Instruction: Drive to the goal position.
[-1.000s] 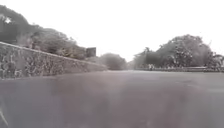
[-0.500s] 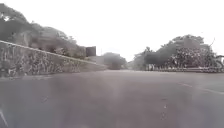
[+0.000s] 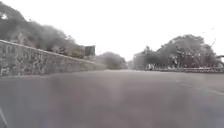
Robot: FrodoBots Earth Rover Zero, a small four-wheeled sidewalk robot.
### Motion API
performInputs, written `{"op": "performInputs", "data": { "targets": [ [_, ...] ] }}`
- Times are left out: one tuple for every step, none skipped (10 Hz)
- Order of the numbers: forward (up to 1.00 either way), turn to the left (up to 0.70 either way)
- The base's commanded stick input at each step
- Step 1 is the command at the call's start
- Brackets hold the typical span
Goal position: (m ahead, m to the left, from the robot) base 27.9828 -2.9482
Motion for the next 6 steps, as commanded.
{"op": "performInputs", "data": {
  "targets": [
    [0.45,0.0],
    [0.45,0.0],
    [0.45,0.0],
    [0.45,0.0],
    [0.47,0.0],
    [0.58,0.0]
  ]
}}
